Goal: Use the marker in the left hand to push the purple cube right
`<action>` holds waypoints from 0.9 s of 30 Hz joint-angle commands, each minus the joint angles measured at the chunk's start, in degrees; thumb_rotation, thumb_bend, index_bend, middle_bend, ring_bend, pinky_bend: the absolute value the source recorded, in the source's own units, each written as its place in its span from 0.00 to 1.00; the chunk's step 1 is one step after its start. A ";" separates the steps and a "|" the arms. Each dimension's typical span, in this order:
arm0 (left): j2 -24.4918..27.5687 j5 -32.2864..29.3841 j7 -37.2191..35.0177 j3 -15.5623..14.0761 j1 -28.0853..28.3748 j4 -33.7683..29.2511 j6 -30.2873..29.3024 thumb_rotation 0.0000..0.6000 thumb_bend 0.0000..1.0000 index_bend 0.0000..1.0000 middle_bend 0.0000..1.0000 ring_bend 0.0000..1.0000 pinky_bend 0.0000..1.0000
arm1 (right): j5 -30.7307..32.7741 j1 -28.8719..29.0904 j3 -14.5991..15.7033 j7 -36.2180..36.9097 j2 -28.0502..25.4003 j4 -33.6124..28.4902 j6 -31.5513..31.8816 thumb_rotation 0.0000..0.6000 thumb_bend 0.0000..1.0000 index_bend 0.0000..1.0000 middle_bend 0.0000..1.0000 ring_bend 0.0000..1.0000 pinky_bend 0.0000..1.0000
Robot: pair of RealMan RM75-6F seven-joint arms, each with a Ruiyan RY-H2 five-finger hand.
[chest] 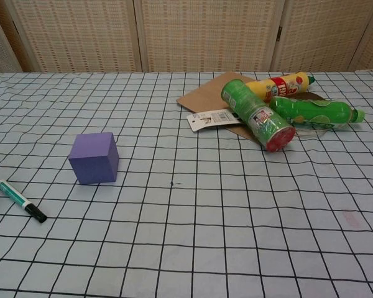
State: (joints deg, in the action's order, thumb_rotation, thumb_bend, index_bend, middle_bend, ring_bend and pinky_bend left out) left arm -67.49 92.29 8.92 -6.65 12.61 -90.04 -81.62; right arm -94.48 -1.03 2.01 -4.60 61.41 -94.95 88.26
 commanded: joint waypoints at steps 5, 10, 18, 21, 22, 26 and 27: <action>-1.13 3.69 1.30 -0.23 0.32 2.84 -0.11 1.00 0.38 0.00 0.02 0.08 0.43 | 0.06 0.02 -0.11 -0.05 0.19 0.04 0.14 1.00 0.19 0.00 0.00 0.00 0.00; -4.76 7.14 11.80 0.02 1.76 7.99 2.01 1.00 0.38 0.06 0.10 0.41 0.81 | 0.36 0.69 -0.06 -1.70 0.71 -0.14 -1.44 1.00 0.19 0.00 0.00 0.00 0.00; -9.99 11.61 7.63 0.10 6.34 19.42 5.15 1.00 0.41 0.24 0.26 0.59 0.94 | 1.59 1.36 -0.34 -2.72 1.02 -0.38 -2.99 1.00 0.19 0.00 0.00 0.00 0.00; -11.66 11.76 5.55 0.23 7.20 23.60 5.71 1.00 0.42 0.26 0.26 0.59 0.94 | 2.15 1.47 -0.41 -3.25 1.17 -0.45 -3.44 1.00 0.19 0.00 0.00 0.00 0.00; -12.37 11.71 4.81 0.20 7.44 24.87 6.03 1.00 0.42 0.26 0.25 0.59 0.94 | 2.32 1.46 -0.43 -3.52 1.24 -0.49 -3.49 1.00 0.19 0.00 0.00 0.00 0.00; -14.61 11.90 3.09 -0.04 8.32 28.40 6.93 1.00 0.42 0.25 0.24 0.59 0.94 | 2.80 1.40 -0.44 -4.33 1.51 -0.62 -3.65 1.00 0.19 0.00 0.00 0.00 0.00; -15.13 11.91 2.98 0.00 8.50 29.07 7.04 1.00 0.42 0.24 0.23 0.59 0.94 | 2.88 1.40 -0.45 -4.51 1.57 -0.64 -3.67 1.00 0.19 0.00 0.00 0.00 0.00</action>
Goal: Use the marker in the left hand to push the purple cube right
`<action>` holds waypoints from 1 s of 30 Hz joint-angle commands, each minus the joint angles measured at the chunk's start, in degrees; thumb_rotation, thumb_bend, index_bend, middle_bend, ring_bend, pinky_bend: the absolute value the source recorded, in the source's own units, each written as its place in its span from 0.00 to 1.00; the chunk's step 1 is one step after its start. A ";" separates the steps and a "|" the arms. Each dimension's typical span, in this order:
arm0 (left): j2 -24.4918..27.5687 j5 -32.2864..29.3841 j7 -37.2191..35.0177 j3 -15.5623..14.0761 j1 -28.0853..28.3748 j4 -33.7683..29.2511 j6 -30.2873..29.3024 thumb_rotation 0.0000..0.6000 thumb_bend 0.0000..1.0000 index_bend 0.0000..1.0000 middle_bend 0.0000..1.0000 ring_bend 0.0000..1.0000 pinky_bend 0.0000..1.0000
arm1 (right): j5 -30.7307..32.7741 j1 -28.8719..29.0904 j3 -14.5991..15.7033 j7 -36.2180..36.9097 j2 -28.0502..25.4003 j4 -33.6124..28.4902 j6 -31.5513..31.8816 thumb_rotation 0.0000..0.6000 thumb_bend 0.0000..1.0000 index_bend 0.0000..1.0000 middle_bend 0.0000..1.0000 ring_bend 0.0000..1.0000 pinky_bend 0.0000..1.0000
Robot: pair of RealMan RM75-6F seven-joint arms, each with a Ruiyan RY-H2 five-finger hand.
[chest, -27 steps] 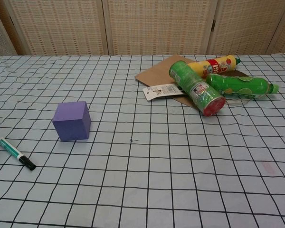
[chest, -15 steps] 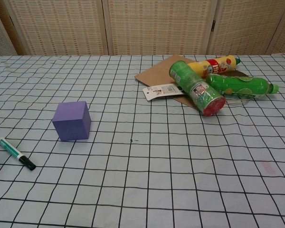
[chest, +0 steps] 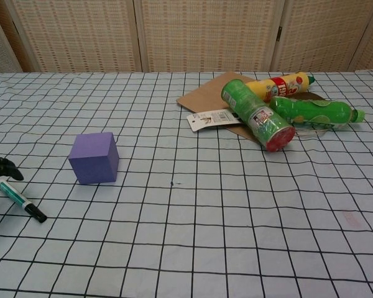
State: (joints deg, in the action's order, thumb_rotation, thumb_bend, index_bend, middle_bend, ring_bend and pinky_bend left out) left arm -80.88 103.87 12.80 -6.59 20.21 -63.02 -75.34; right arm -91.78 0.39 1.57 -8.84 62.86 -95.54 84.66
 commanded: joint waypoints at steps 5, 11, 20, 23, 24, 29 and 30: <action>-4.16 0.51 -2.07 -0.02 2.26 5.09 1.64 1.00 0.42 0.25 0.24 0.59 0.94 | 0.64 0.02 -0.12 -0.77 0.29 -0.10 -0.22 1.00 0.19 0.00 0.00 0.00 0.00; -5.68 0.80 -2.44 -0.25 3.06 7.68 1.87 1.00 0.42 0.31 0.29 0.60 0.95 | 1.01 0.12 -0.20 -0.94 0.30 -0.08 -0.47 1.00 0.19 0.00 0.00 0.00 0.00; -7.81 0.44 -4.67 -0.88 3.55 12.33 1.80 1.00 0.42 0.42 0.39 0.61 0.95 | 1.28 0.36 -0.14 -1.29 0.41 -0.11 -0.96 1.00 0.19 0.00 0.00 0.00 0.00; -8.26 0.29 -5.09 -1.16 3.83 13.29 2.21 1.00 0.43 0.43 0.40 0.61 0.95 | 1.22 0.43 -0.04 -1.43 0.42 -0.13 -1.10 1.00 0.19 0.00 0.00 0.00 0.00; -8.32 0.14 -5.09 -1.20 3.87 13.32 2.41 1.00 0.44 0.43 0.41 0.61 0.95 | 1.18 0.42 -0.01 -1.42 0.41 -0.15 -1.07 1.00 0.19 0.00 0.00 0.00 0.00; -8.83 -0.23 -5.00 -1.42 3.98 13.90 2.43 1.00 0.45 0.45 0.42 0.62 0.95 | 1.25 0.36 -0.08 -1.30 0.38 -0.11 -0.81 1.00 0.19 0.00 0.00 0.00 0.00; -8.91 -0.32 -5.08 -1.44 3.98 14.07 2.43 1.00 0.45 0.46 0.43 0.62 0.95 | 1.27 0.39 -0.07 -1.32 0.39 -0.10 -0.87 1.00 0.19 0.00 0.00 0.00 0.00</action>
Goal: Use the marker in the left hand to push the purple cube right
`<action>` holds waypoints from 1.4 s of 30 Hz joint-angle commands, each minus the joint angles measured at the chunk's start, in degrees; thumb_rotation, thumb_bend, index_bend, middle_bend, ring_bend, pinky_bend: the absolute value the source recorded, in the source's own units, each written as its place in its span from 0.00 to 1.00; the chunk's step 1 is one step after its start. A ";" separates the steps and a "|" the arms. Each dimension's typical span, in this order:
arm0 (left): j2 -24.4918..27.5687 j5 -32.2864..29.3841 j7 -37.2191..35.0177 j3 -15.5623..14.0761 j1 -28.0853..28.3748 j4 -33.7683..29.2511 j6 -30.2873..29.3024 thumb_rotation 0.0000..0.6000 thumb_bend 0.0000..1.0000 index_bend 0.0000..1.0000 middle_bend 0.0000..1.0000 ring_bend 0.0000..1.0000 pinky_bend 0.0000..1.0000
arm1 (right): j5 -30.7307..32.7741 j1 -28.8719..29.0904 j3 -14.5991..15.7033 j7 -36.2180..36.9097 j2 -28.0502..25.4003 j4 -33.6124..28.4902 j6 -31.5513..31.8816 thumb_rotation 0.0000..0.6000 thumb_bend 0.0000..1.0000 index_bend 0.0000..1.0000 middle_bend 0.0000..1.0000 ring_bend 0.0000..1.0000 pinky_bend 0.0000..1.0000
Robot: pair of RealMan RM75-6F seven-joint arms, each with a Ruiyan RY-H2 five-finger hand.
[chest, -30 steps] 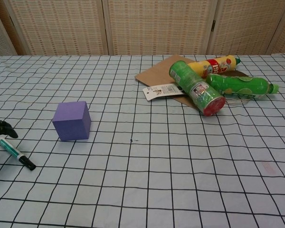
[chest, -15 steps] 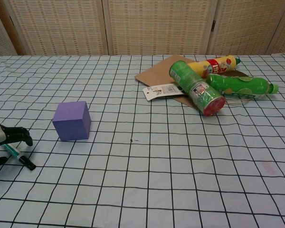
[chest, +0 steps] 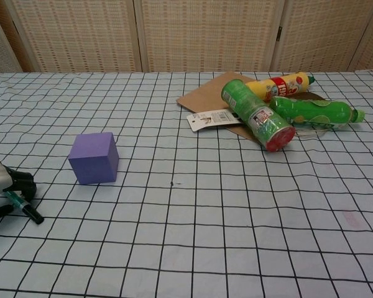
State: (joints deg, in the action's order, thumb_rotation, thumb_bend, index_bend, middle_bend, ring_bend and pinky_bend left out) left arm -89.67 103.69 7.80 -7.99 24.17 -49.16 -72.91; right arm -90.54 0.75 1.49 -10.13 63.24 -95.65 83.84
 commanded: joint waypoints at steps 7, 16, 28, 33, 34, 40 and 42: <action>-0.50 -0.37 -0.40 -0.15 -0.26 1.30 -1.61 1.00 0.45 0.51 0.48 0.63 0.95 | 0.15 0.17 0.06 -0.26 0.09 0.03 -0.33 1.00 0.19 0.00 0.00 0.00 0.00; -1.78 -0.64 -3.01 0.09 -1.09 4.11 -5.25 1.00 0.50 0.66 0.63 0.68 0.98 | 0.24 0.24 0.17 -0.59 0.22 0.06 -0.52 1.00 0.19 0.00 0.00 0.00 0.00; -2.97 -6.52 -13.70 3.91 -4.33 14.21 -9.78 1.00 0.59 0.81 0.78 0.72 0.99 | 0.89 0.29 0.00 -0.99 0.38 0.04 -0.68 1.00 0.19 0.00 0.00 0.00 0.00; -4.48 -10.91 -16.03 6.35 -4.60 18.52 -5.40 1.00 0.60 0.81 0.79 0.73 0.99 | 1.21 0.57 -0.05 -1.47 0.63 -0.03 -1.26 1.00 0.19 0.00 0.00 0.00 0.00; -5.10 -12.24 -14.85 7.21 -4.59 18.74 -4.04 1.00 0.60 0.81 0.80 0.73 1.00 | 1.21 0.62 -0.06 -1.53 0.67 -0.05 -1.31 1.00 0.19 0.00 0.00 0.00 0.00; -5.48 -15.93 -4.36 10.10 -3.67 13.04 -1.22 1.00 0.61 0.81 0.81 0.74 1.00 | 1.11 0.97 0.00 -1.07 0.50 0.01 -1.80 1.00 0.19 0.00 0.00 0.00 0.00; -4.99 -16.77 -0.43 10.73 -3.20 9.99 -0.34 1.00 0.61 0.81 0.81 0.74 1.00 | 1.03 1.03 0.07 -0.81 0.36 0.03 -1.90 1.00 0.19 0.00 0.00 0.00 0.00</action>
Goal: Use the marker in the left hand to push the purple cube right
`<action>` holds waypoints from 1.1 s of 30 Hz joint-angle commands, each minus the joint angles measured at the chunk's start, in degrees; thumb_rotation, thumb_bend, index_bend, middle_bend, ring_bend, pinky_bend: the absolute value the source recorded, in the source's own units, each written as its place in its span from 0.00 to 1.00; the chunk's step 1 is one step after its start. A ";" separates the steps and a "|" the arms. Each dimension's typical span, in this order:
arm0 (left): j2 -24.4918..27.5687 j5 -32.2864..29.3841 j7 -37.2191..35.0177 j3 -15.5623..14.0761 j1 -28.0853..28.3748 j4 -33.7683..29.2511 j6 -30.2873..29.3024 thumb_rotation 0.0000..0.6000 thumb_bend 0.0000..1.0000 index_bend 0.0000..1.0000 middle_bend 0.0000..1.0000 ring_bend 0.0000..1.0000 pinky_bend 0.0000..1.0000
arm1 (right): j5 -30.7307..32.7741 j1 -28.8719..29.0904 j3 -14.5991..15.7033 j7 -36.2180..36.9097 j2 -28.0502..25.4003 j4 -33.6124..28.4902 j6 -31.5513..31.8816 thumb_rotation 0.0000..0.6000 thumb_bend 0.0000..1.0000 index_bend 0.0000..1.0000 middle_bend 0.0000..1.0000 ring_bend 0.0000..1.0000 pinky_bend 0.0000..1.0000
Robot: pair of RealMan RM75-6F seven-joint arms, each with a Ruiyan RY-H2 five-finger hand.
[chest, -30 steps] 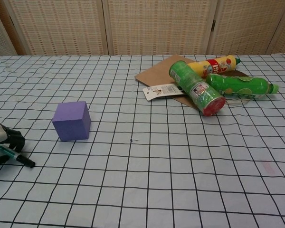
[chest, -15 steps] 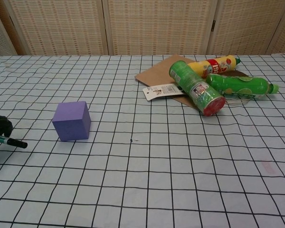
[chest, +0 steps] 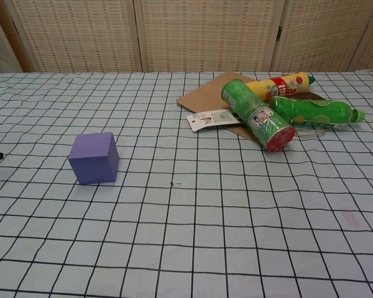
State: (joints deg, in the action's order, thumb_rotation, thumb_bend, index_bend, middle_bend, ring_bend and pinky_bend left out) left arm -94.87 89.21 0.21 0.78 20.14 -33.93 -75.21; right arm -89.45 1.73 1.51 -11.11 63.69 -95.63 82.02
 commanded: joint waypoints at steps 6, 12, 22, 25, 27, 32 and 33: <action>2.06 -4.22 19.34 3.09 2.64 -15.16 5.08 1.00 0.61 0.81 0.81 0.74 1.00 | -0.54 -0.08 0.30 1.09 -0.55 0.01 0.32 1.00 0.19 0.00 0.00 0.00 0.00; 2.11 -5.37 27.13 4.34 4.82 -22.28 6.55 1.00 0.61 0.81 0.81 0.76 1.00 | -0.67 0.17 0.57 1.42 -0.73 0.10 -0.30 1.00 0.19 0.00 0.00 0.00 0.00; 3.35 -8.13 36.26 5.89 6.50 -32.24 7.36 1.00 0.61 0.81 0.81 0.76 1.00 | -1.67 -0.23 0.76 3.58 -1.69 0.15 1.06 1.00 0.19 0.00 0.00 0.00 0.00; 3.31 -8.46 38.39 6.08 6.88 -34.62 7.05 1.00 0.61 0.81 0.81 0.76 1.00 | -2.02 -0.31 0.84 4.35 -2.02 0.17 1.38 1.00 0.19 0.00 0.00 0.00 0.00; 3.03 -8.69 39.59 6.25 7.23 -35.57 6.97 1.00 0.61 0.81 0.81 0.76 1.00 | -2.26 -0.37 0.94 4.79 -2.23 0.18 1.54 1.00 0.19 0.00 0.00 0.00 0.00; 1.82 -10.17 42.10 6.98 8.25 -37.06 7.42 1.00 0.61 0.81 0.81 0.76 1.00 | -3.12 -0.72 1.15 6.00 -2.72 0.26 2.56 1.00 0.19 0.00 0.00 0.00 0.00; 1.64 -10.40 42.36 7.04 8.37 -37.27 7.46 1.00 0.61 0.81 0.81 0.76 1.00 | -3.20 -0.80 1.14 6.20 -2.80 0.28 2.77 1.00 0.19 0.00 0.00 0.00 0.00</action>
State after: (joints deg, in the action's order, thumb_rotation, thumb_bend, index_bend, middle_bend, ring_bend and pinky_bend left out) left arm -93.02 79.02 42.37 7.67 28.33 -71.00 -67.85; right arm -92.55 1.01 2.63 -5.04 60.97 -95.38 84.66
